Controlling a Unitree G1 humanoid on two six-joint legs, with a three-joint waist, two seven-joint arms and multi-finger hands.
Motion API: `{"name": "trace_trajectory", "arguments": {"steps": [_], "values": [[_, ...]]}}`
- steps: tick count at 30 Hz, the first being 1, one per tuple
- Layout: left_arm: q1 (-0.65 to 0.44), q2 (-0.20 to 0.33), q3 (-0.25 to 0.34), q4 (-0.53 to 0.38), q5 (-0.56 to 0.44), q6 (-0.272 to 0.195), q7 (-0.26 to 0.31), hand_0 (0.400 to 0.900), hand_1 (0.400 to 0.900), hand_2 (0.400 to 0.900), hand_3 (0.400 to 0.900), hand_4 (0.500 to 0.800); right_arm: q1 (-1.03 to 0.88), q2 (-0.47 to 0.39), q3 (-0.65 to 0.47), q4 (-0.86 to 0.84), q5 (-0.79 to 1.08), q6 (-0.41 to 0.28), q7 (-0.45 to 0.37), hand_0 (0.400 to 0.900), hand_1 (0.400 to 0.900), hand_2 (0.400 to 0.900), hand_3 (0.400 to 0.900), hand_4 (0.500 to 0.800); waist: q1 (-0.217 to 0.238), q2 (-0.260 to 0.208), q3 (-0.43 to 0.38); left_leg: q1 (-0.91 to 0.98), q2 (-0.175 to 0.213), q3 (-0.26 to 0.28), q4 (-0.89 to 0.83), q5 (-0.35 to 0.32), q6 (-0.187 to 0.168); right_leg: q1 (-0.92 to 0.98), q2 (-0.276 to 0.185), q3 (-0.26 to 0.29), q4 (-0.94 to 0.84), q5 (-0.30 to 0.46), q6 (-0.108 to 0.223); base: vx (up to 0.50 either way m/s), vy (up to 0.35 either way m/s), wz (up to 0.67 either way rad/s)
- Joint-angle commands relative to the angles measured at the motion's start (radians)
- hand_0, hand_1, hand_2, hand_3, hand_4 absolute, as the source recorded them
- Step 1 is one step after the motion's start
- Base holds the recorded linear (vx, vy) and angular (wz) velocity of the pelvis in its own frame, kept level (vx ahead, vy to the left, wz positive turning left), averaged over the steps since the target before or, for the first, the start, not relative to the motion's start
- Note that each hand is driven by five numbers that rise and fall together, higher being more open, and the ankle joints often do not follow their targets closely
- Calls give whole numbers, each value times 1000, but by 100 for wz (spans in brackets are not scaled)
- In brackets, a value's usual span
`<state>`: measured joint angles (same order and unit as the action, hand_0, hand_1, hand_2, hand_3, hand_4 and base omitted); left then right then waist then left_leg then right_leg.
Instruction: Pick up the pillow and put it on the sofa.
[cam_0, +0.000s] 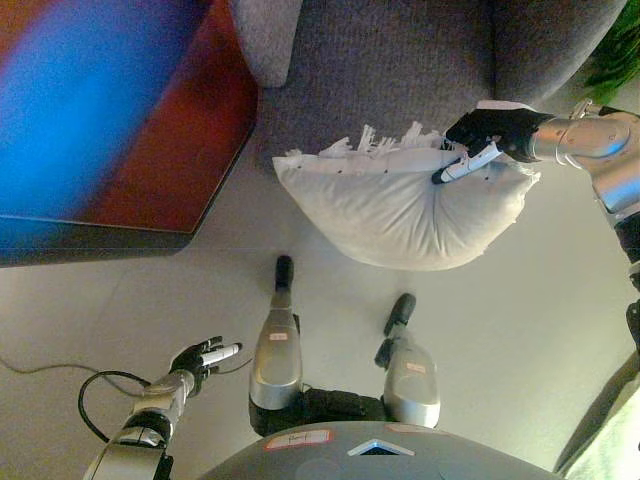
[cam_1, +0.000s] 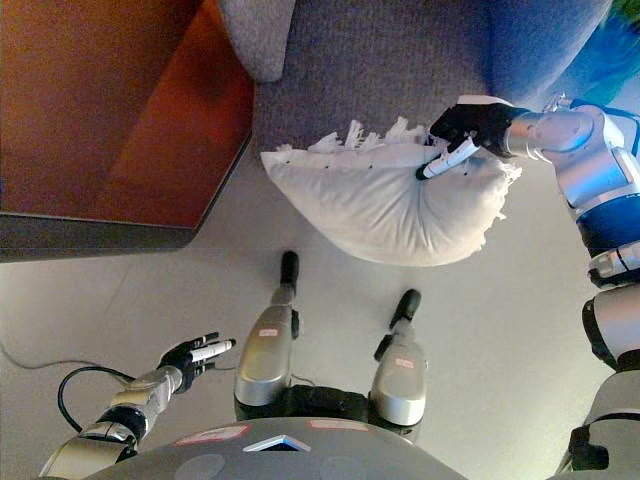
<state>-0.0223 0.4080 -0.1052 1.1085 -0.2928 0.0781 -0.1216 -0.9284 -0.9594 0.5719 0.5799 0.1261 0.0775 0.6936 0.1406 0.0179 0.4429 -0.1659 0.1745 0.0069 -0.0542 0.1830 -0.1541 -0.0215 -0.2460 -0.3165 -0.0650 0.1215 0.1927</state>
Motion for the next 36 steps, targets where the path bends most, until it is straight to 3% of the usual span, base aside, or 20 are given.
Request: {"name": "trace_trajectory", "arguments": {"steps": [1, 4, 12, 19, 25, 33, 34, 35, 36], "values": [[110, 71, -55, 103, 81, 12, 15, 900, 900, 900, 900, 800, -76, -44, -112, -63, 207, -73, 11, 400, 400, 400, 400, 500, 41, -28, -183, 54, 14, 71, -11, -64, 23, -36, -17, -22, 94, -50, -11, 166, -38, 9], [131, 73, -46, 129, 111, -3, 23, 900, 900, 900, 900, 800, -101, -42, -149, -16, 310, -80, -3, 400, 400, 400, 400, 500, 54, -42, -218, 83, 18, 68, -10, -72, 24, 3, -12, -32, 88, -56, -12, 177, -38, 9], [185, 75, -22, 202, 213, -24, 34, 900, 900, 900, 900, 800, -234, -31, -235, 216, 603, 16, -33, 400, 400, 400, 400, 500, 111, -74, -309, 141, 35, 49, -9, -89, 18, 109, 7, -64, 63, -77, -14, 200, -53, 12], [216, 76, -3, 241, 273, -53, 30, 900, 900, 900, 900, 800, -302, -40, -265, 414, 632, 96, 4, 400, 400, 400, 400, 500, 149, -67, -346, 155, 34, 27, -13, -89, 9, 159, 13, -90, 43, -88, -15, 125, -13, 15], [224, 82, 6, 244, 287, -89, 33, 900, 900, 900, 900, 800, -310, -47, -279, 548, 594, 123, -8, 400, 400, 400, 400, 500, 177, -29, -334, 127, 33, -4, -16, -69, 2, 150, 15, -111, 68, -111, -27, -2, -25, 17], [200, 92, 5, 225, 232, -169, 3, 900, 900, 900, 900, 800, -350, -49, -270, 615, 572, 58, -197, 400, 400, 400, 400, 500, 186, 60, -224, 19, 26, -47, -13, -33, -4, 35, 9, -115, 115, -121, -47, -253, -72, 6], [202, 89, 3, 219, 224, -173, 2, 900, 900, 900, 900, 800, -351, -51, -270, 624, 557, 41, -258, 400, 400, 400, 400, 500, 184, 71, -214, 16, 28, -47, -11, -36, -7, 26, 7, -111, 124, -128, -50, -140, -35, -6], [204, 86, 6, 216, 222, -176, 4, 900, 900, 900, 900, 800, -351, -55, -276, 632, 534, 37, -324, 627, 627, 627, 627, 636, 182, 78, -210, 13, 28, -46, -11, -34, -7, 18, 5, -110, 130, -129, -51, -149, -11, -10], [207, 79, 8, 211, 211, -187, 7, 900, 900, 900, 900, 800, -358, -63, -282, 653, 492, 45, -373, 900, 900, 900, 900, 800, 178, 91, -205, 3, 27, -48, -12, -26, -7, 4, 2, -109, 132, -124, -53, -141, 18, -11]]}}
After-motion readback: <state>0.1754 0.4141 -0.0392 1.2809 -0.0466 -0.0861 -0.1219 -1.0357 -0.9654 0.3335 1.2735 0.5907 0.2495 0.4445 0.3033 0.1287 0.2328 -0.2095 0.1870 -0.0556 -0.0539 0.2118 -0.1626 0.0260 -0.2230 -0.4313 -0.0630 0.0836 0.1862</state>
